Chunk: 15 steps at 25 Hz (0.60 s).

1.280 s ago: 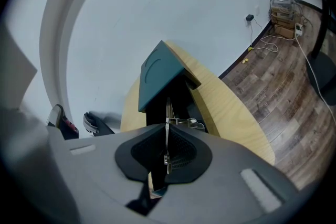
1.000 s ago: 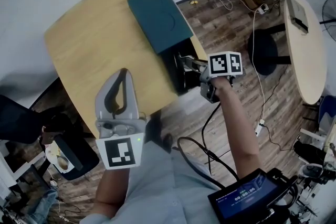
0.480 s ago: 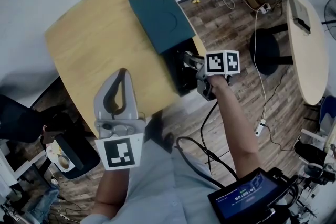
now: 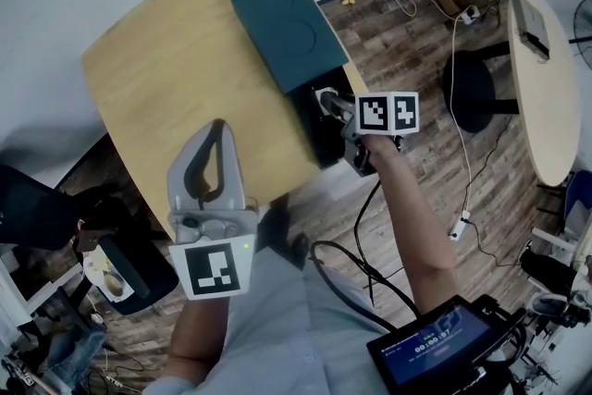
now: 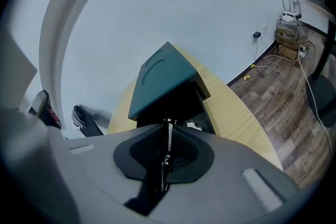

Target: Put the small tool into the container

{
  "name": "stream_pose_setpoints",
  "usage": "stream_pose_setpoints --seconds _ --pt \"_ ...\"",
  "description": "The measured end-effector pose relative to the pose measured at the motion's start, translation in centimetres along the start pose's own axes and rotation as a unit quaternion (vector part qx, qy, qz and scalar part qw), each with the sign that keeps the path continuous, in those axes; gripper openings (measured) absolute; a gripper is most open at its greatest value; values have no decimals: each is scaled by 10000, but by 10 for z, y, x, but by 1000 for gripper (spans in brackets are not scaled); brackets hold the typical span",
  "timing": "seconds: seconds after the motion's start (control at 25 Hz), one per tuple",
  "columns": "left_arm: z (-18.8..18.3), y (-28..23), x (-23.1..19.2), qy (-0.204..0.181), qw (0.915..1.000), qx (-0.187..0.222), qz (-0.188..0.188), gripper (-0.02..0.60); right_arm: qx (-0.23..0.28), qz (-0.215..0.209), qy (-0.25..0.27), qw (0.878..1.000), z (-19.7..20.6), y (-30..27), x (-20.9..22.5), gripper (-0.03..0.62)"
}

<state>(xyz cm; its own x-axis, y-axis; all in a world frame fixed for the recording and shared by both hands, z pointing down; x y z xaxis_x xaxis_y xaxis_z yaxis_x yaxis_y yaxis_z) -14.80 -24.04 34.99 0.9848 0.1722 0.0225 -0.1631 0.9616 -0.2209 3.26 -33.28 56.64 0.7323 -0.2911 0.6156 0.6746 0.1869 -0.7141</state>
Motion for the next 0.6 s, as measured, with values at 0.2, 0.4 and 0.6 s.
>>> stream_pose_setpoints --seconds 0.2,0.4,0.6 --pt "1 0 1 -9 10000 -6 1 11 47 10 229 9997 0 0 -2 34" --pt "0 -1 -4 12 10000 -33 -26 11 91 -236 189 9995 -3 0 -10 97" --pt "1 0 -8 37 10000 -38 -69 11 12 -220 283 9994 -4 0 -11 104"
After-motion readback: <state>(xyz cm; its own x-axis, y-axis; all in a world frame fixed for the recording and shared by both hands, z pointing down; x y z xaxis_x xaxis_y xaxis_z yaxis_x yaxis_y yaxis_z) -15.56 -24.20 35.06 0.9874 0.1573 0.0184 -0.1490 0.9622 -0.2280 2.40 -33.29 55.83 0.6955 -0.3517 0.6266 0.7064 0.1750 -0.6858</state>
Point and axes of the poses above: the fingertips, and each gripper's own axes: y backward along the fingers, x to its right, z out of its underside, the point moved 2 cm from there along y, backward along the fingers, and after that the axes turned 4 degrees about -x, right-handed, at the moved point
